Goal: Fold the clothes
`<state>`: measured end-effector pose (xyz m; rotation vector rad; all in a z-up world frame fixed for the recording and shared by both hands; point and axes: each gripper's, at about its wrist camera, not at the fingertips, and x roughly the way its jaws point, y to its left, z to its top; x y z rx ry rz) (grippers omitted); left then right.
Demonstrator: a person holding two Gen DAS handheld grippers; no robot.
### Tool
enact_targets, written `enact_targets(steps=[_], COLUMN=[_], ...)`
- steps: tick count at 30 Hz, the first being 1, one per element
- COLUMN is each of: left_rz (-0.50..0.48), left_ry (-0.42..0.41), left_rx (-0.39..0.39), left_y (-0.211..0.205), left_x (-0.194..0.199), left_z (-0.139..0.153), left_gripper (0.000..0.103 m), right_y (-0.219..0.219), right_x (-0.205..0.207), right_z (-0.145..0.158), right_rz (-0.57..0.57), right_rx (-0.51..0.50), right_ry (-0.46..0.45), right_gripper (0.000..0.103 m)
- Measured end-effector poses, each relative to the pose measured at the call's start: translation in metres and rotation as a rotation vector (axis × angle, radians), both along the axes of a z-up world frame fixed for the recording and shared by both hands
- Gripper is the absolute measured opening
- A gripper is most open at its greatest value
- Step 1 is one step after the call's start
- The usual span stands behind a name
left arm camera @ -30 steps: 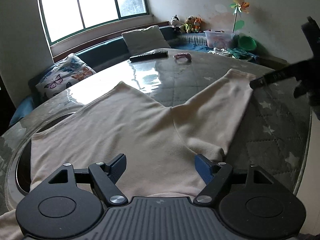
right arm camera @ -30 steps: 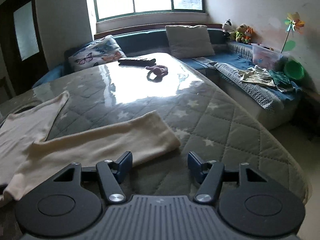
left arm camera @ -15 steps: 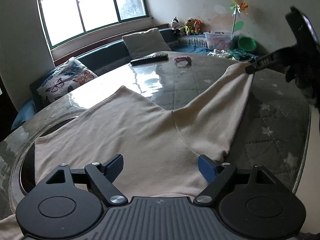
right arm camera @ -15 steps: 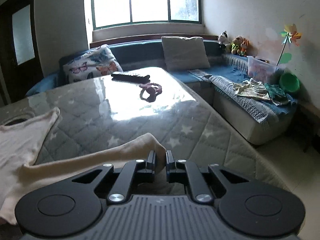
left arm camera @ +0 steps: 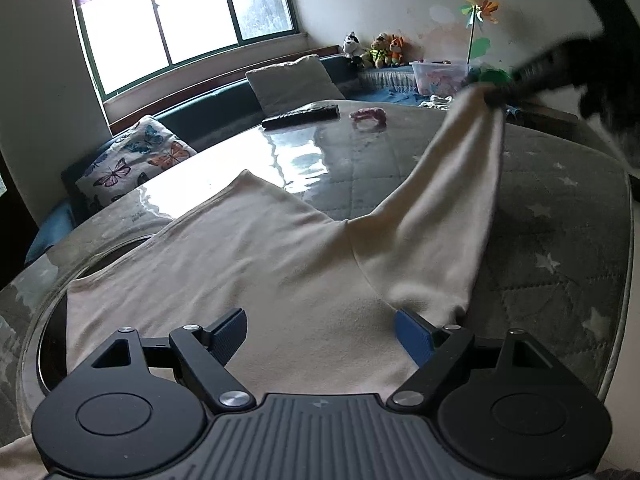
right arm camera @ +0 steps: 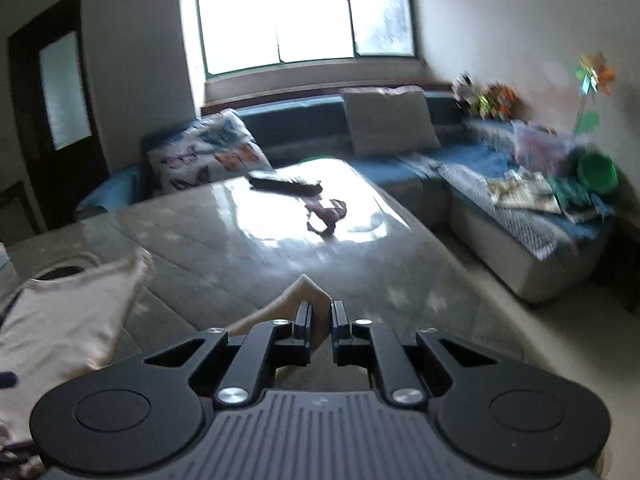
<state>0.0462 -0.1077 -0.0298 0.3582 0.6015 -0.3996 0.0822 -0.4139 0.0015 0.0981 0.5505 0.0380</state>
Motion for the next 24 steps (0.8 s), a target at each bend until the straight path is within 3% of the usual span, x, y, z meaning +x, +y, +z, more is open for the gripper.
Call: enact_targets(steps=[9, 13, 18, 24], left_rz=[0.12, 0.241, 0.403, 0.541], left_ry=[-0.076, -0.108, -0.124, -0.11], left_rx=[-0.096, -0.133, -0.161, -0.176], left_y=[0.05, 0.095, 0.153, 0.197], left_x=[-0.015, -0.026, -0.041, -0.058], left_z=[0.027, 0.035, 0.038, 0.031], left_gripper=[0.084, 0.084, 0.084, 0.084], right_y=[0.084, 0.141, 0.208, 0.278], right_x=[-0.009, -0.017, -0.026, -0.039], right_z=[0.075, 0.094, 0.098, 0.077], right_rz=[0.258, 0.416, 0.598, 0.783], right_rx=[-0.069, -0.105, -0.142, -0.162], right_ry=[-0.147, -0.191, -0.201, -0.131], right_gripper=[0.008, 0.008, 0.008, 0.008])
